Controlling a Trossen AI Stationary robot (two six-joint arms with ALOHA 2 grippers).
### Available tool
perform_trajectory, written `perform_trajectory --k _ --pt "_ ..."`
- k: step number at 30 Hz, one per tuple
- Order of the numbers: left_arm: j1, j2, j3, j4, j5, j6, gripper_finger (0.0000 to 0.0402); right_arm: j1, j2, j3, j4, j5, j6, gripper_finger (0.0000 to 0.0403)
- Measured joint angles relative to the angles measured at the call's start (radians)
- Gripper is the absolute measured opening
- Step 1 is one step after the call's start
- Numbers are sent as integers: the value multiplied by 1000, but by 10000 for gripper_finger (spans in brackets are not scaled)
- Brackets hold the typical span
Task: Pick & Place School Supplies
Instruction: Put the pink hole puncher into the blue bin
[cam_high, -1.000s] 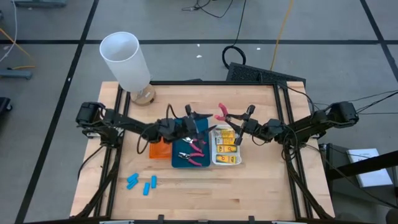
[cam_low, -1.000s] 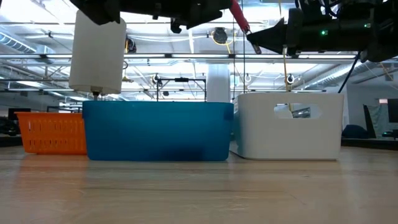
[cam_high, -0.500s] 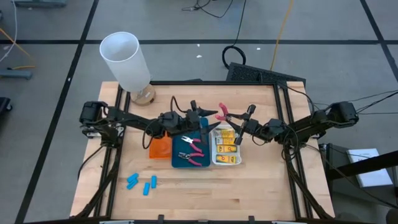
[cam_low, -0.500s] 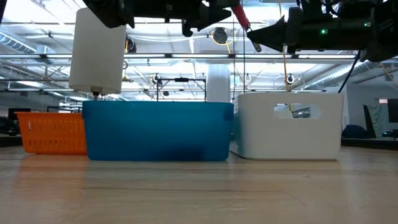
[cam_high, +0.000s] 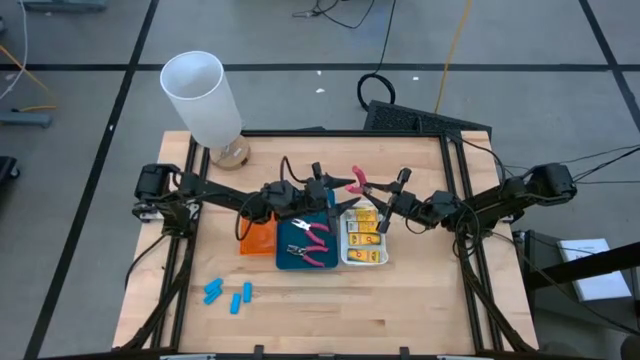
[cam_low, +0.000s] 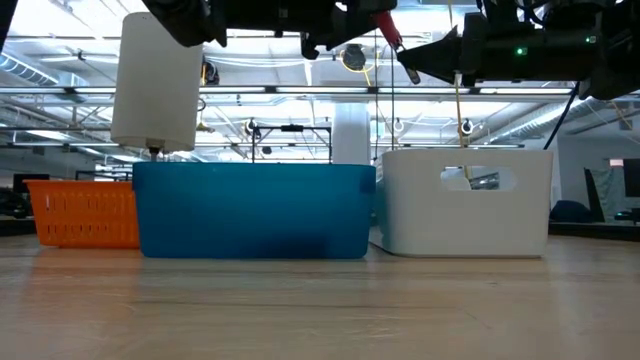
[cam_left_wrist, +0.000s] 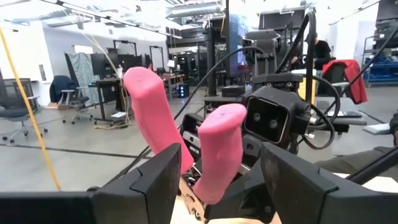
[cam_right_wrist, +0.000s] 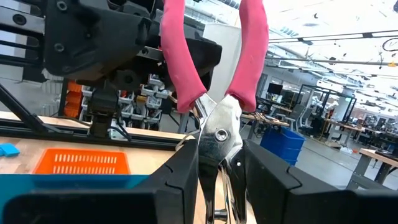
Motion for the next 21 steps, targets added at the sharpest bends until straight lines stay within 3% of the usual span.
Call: perform_trajectory --k 12,21 --pt "6 0 0 36 0 -5 220 0 0 0 -5 -1 0 96" --pt "6 0 -1 15 4 -6 112 0 0 0 -7 0 0 96"
